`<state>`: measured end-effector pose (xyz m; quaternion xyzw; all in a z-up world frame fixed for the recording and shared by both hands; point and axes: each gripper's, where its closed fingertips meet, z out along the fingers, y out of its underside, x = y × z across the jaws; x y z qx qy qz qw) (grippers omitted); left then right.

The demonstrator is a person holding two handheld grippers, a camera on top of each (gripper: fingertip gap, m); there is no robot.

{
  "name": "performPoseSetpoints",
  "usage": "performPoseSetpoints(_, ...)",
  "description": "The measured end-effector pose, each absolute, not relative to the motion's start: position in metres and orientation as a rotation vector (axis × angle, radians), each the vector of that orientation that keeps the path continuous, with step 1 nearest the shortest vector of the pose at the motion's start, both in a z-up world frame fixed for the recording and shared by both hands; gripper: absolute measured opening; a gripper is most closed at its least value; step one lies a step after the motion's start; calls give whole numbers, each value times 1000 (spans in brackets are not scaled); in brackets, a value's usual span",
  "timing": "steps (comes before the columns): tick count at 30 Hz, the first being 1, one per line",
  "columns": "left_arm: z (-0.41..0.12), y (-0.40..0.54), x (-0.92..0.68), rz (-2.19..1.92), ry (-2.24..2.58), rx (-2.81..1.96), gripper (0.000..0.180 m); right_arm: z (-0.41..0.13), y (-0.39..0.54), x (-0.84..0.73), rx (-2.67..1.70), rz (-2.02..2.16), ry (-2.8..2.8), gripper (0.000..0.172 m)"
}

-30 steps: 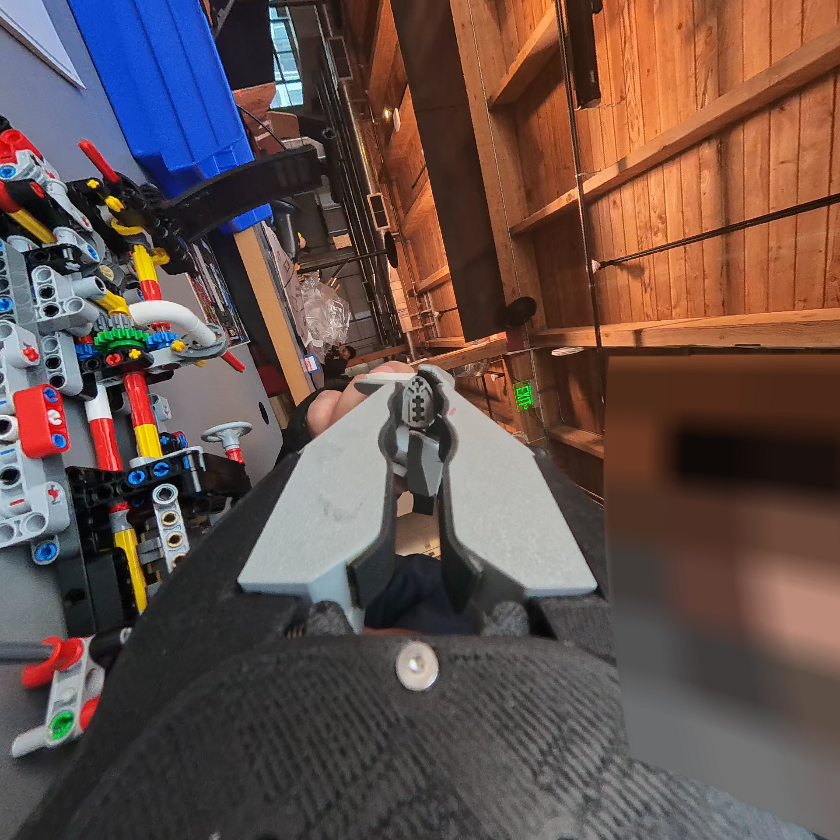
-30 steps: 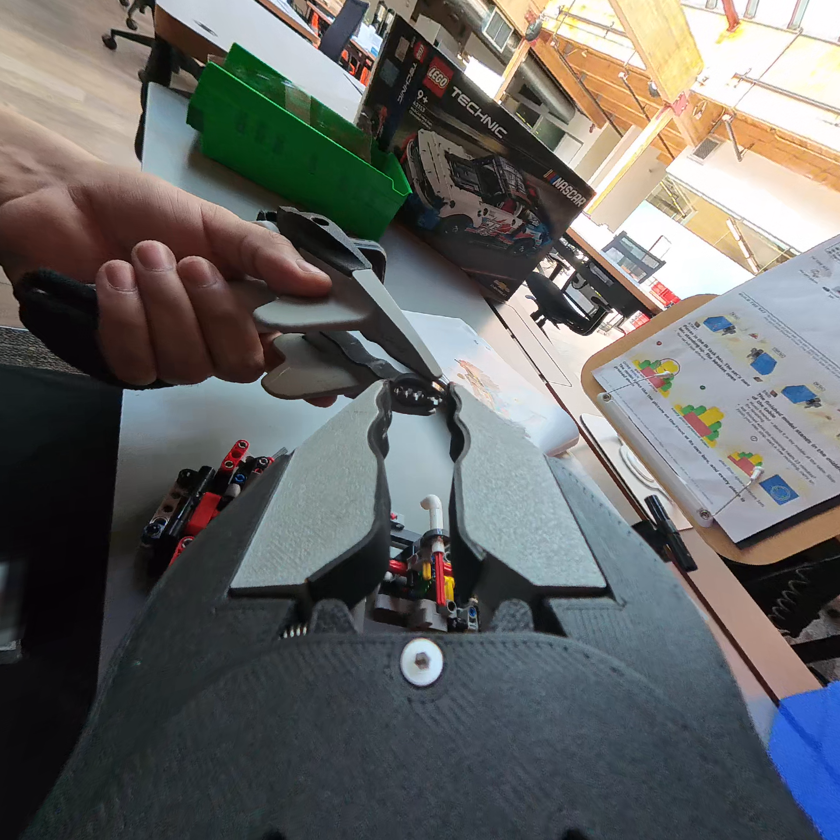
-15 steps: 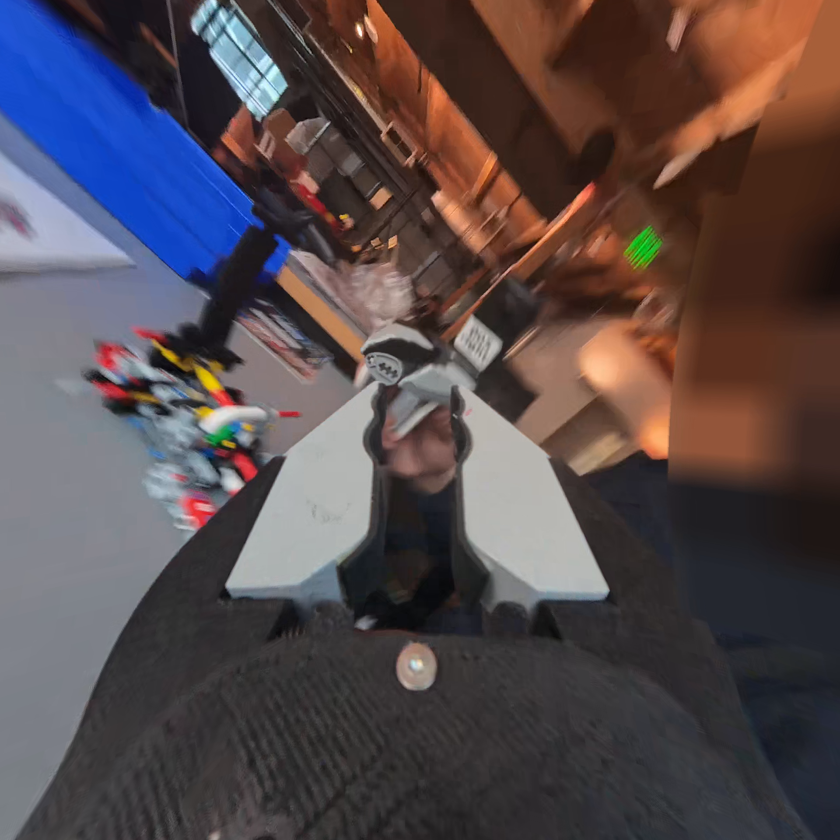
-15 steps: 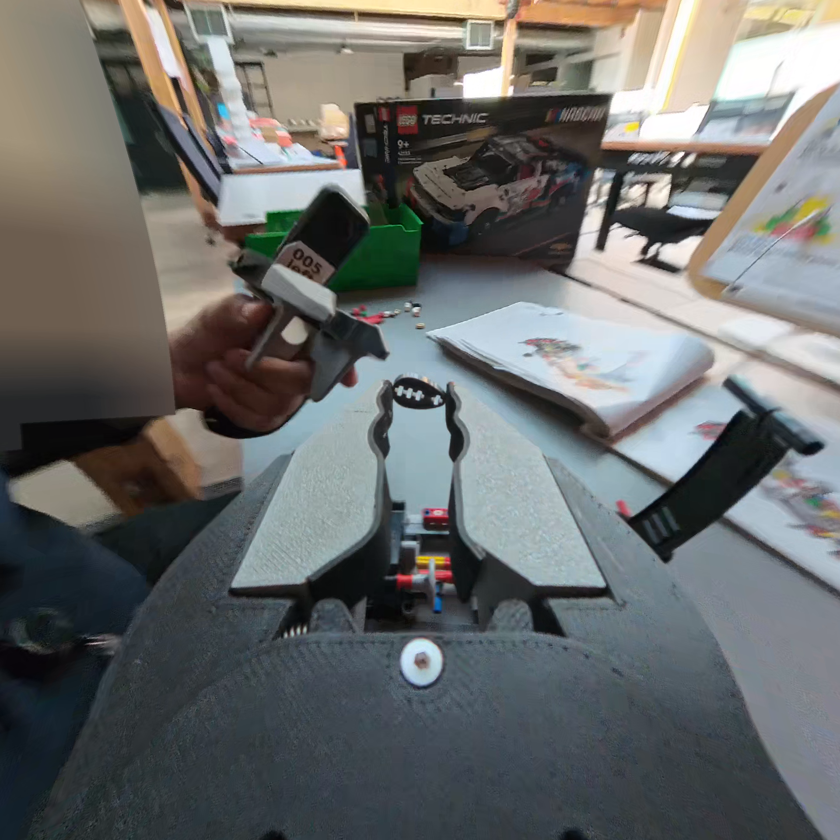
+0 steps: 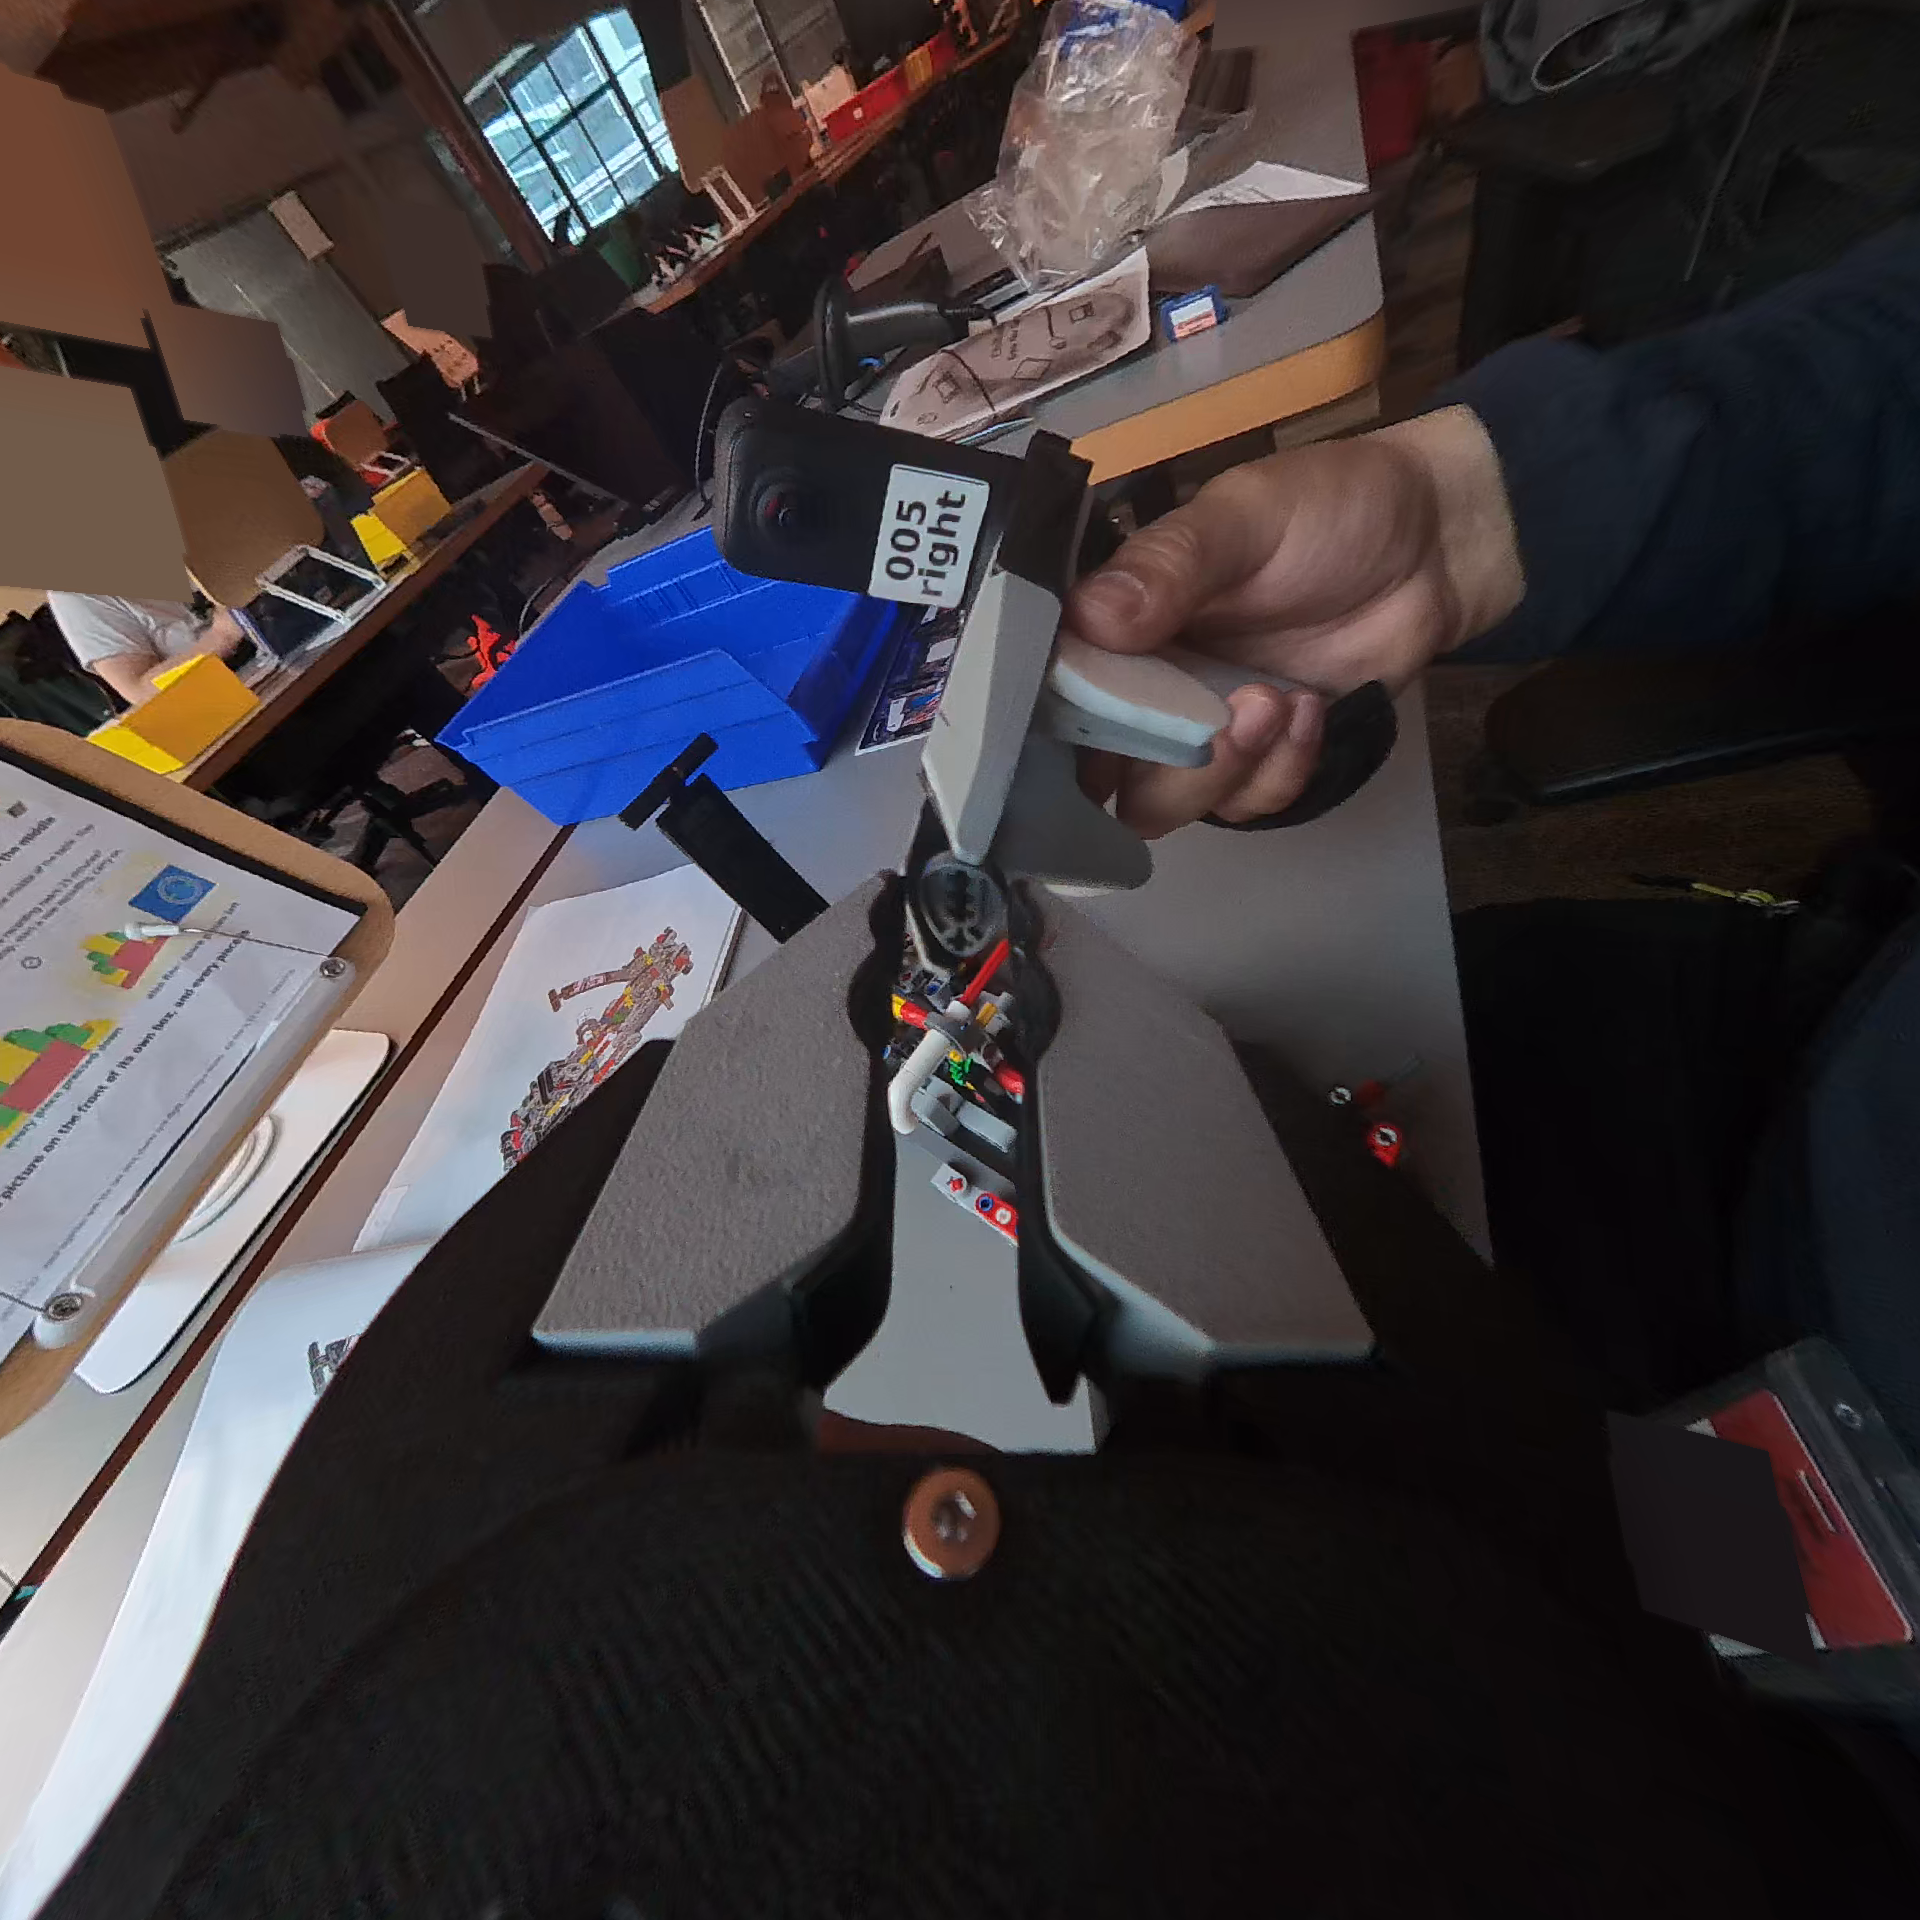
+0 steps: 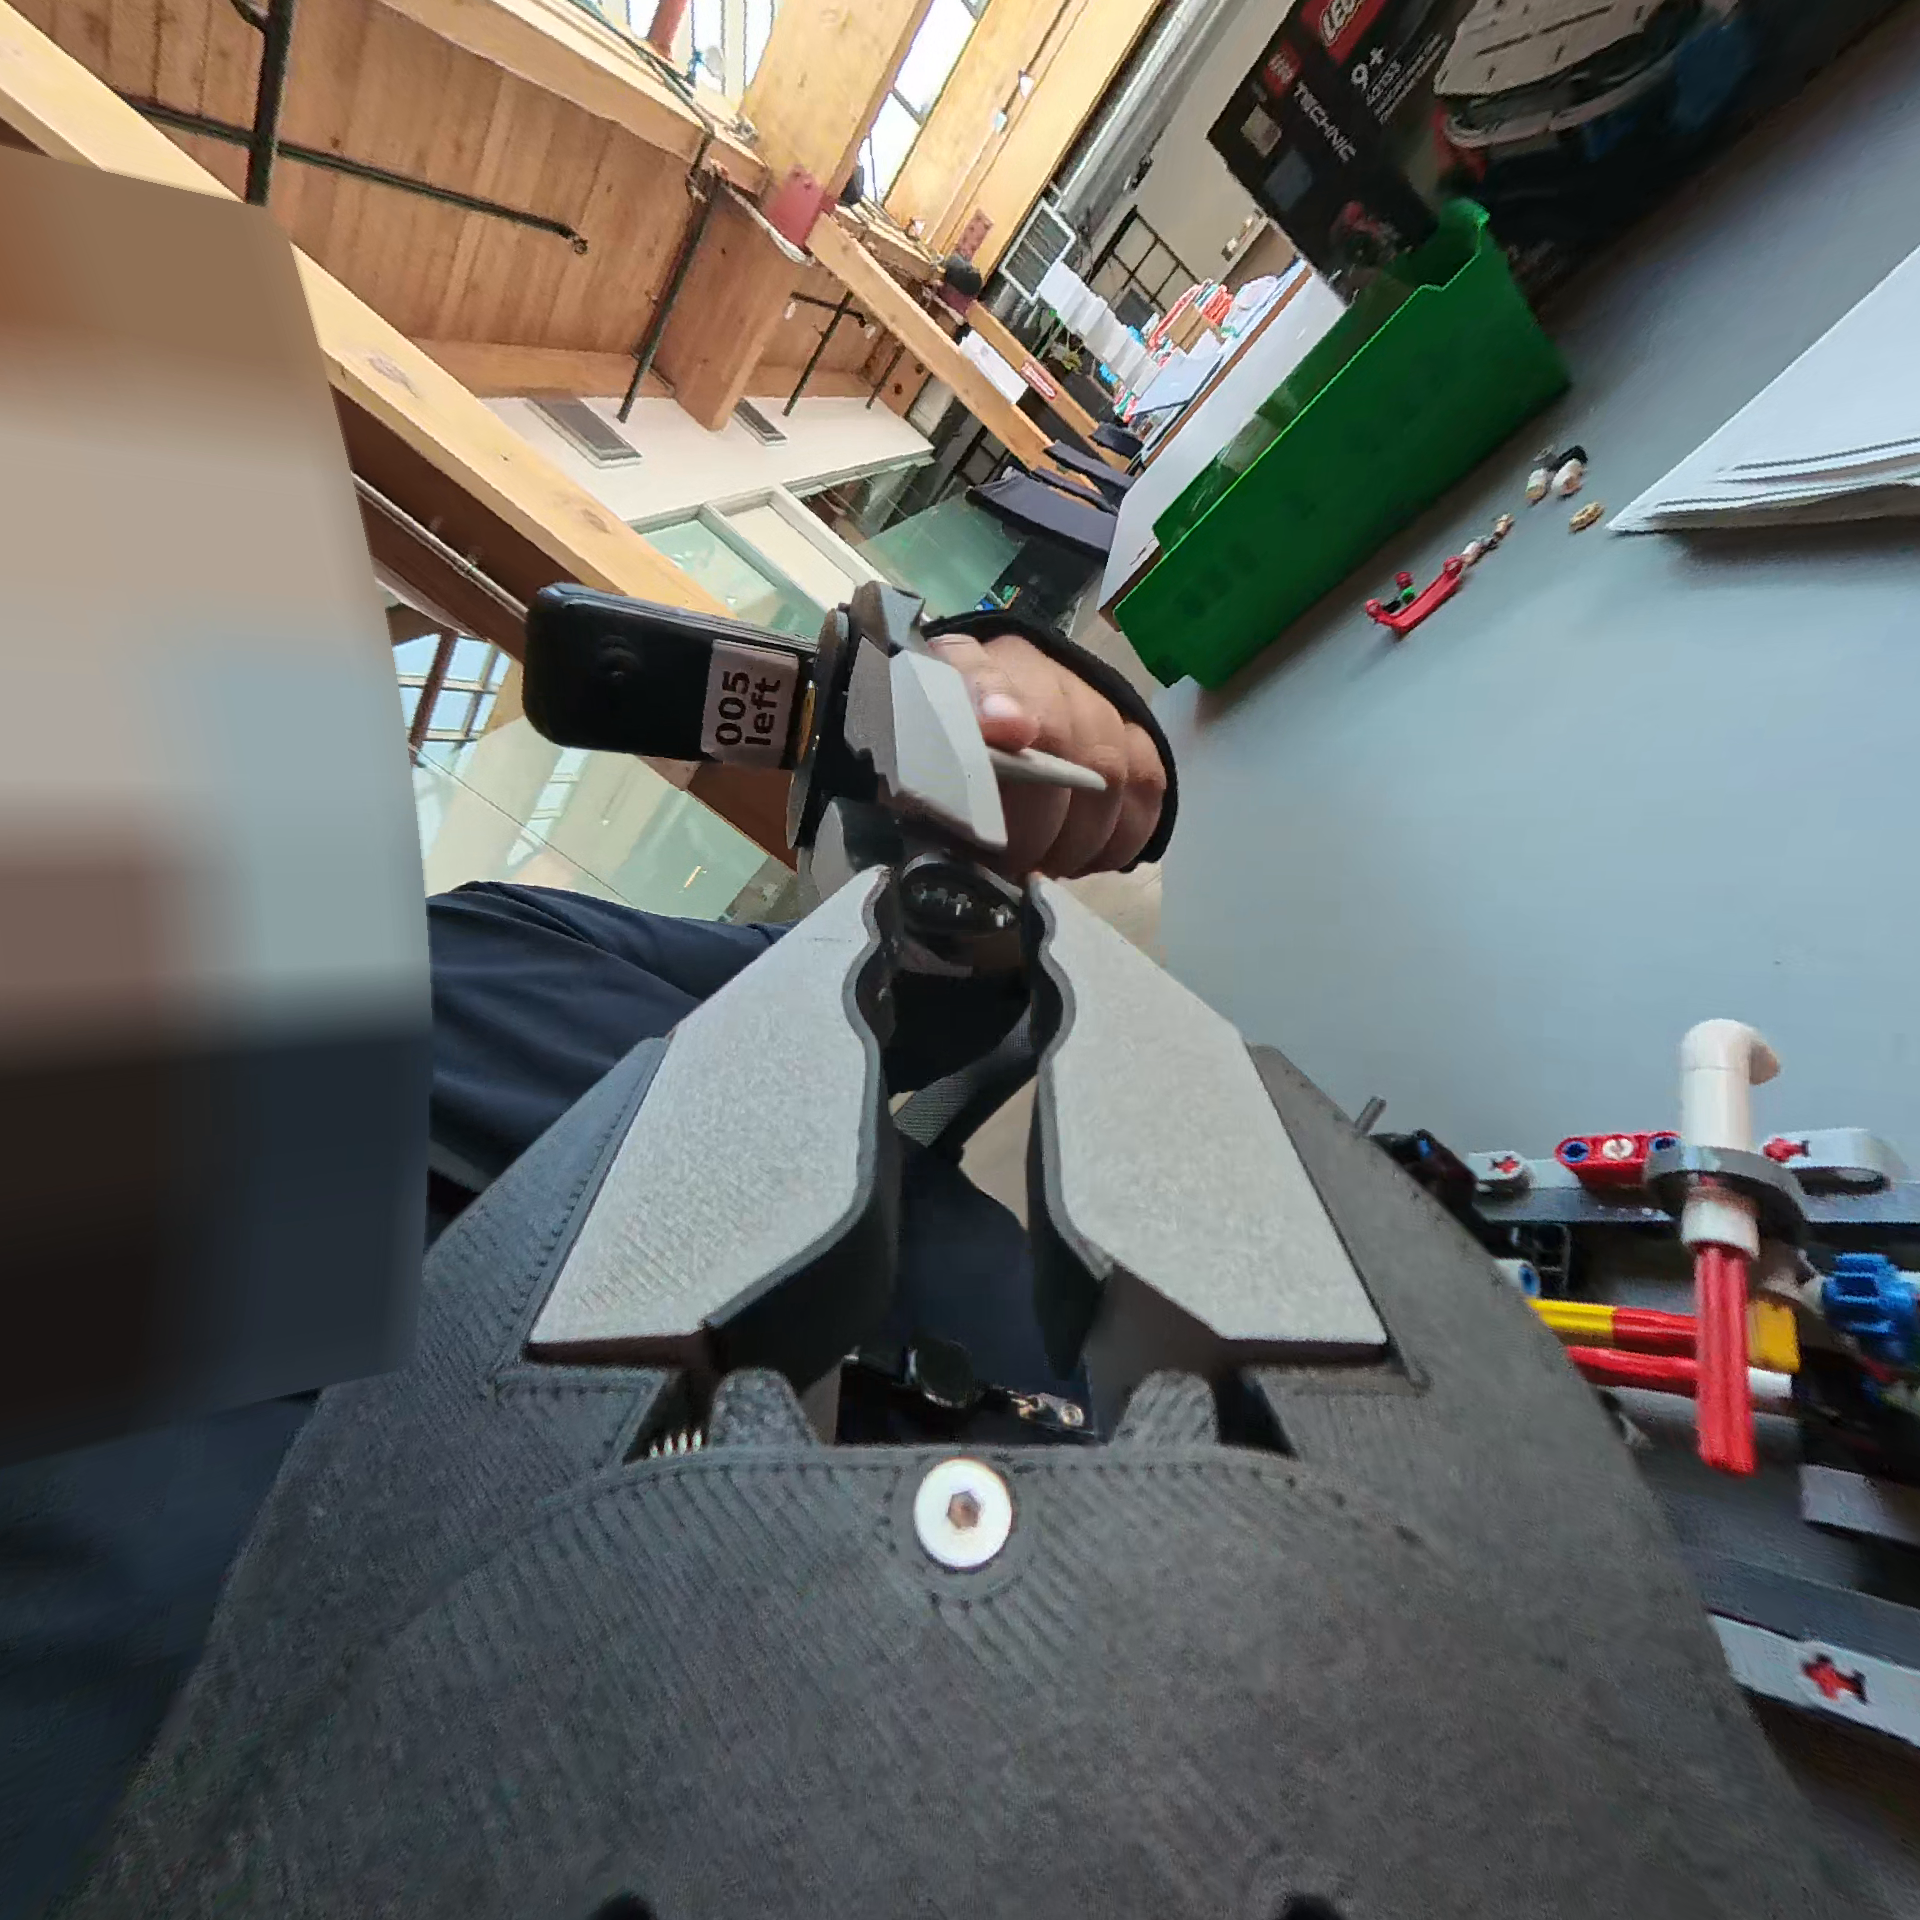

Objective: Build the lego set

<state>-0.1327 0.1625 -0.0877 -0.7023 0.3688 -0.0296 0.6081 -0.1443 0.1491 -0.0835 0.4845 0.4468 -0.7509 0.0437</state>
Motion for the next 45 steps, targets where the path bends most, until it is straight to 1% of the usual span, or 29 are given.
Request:
performPoseSetpoints(2, -89, 161, -131, -94, 864, -1623, 12, -84, 148, -145, 1481, -2286, 1353, 20)
performPoseSetpoints(8, -90, 162, -133, -182, 789, -1646, 13, -87, 148, -145, 1503, -2303, 1376, 20)
performPoseSetpoints(9, -89, 162, -135, -224, 748, -1650, 13, -88, 150, -143, 1505, -2309, 1408, 19)
performPoseSetpoints(11, -84, 162, -140, -388, 627, -1661, 13, -87, 156, -136, 1508, -2343, 1494, 28)
performPoseSetpoints(12, -83, 162, -141, -524, 559, -1671, 13, -86, 161, -133, 1516, -2370, 1564, 28)
performPoseSetpoints(14, -86, 159, -143, -847, 419, -1715, 13, -90, 167, -128, 1571, -2350, 1832, 29)
performPoseSetpoints(17, -86, 158, -148, -1249, 233, -1680, 13, -100, 163, -127, 1609, -2145, 2423, 33)
performPoseSetpoints(19, -87, 157, -149, -1397, 178, -1657, 13, -103, 159, -130, 1567, -1974, 2819, 35)
performPoseSetpoints(23, -91, 154, -142, -1543, 169, -1649, 14, -98, 152, -143, 1423, -1677, 3434, 33)
performPoseSetpoints(27, -94, 148, -134, -1595, 229, -1660, 13, -103, 144, -149, 1234, -1437, 3712, 26)
performPoseSetpoints(30, -95, 146, -130, -1589, 285, -1672, 13, -103, 140, -148, 1083, -1372, 3820, 21)
performPoseSetpoints(32, -95, 146, -128, -1581, 309, -1678, 13, -103, 139, -145, 1015, -1324, 3879, 22)
performPoseSetpoints(37, -92, 149, -120, -1621, 325, -1679, 13, -99, 142, -139, 952, -1319, 3920, 20)
performPoseSetpoints(40, -91, 163, -121, -1616, 274, -1704, 13, -99, 155, -139, 949, -1248, 3982, 19)
performPoseSetpoints(41, -91, 169, -122, -1601, 259, -1708, 14, -99, 161, -138, 969, -1217, 3995, 7)
performPoseSetpoints(42, -90, 173, -123, -1590, 257, -1706, 14, -96, 167, -137, 1003, -1209, 4016, 1)
performPoseSetpoints(45, -88, 181, -120, -1533, 277, -1719, 14, -93, 174, -134, 1107, -1306, 3965, 1)
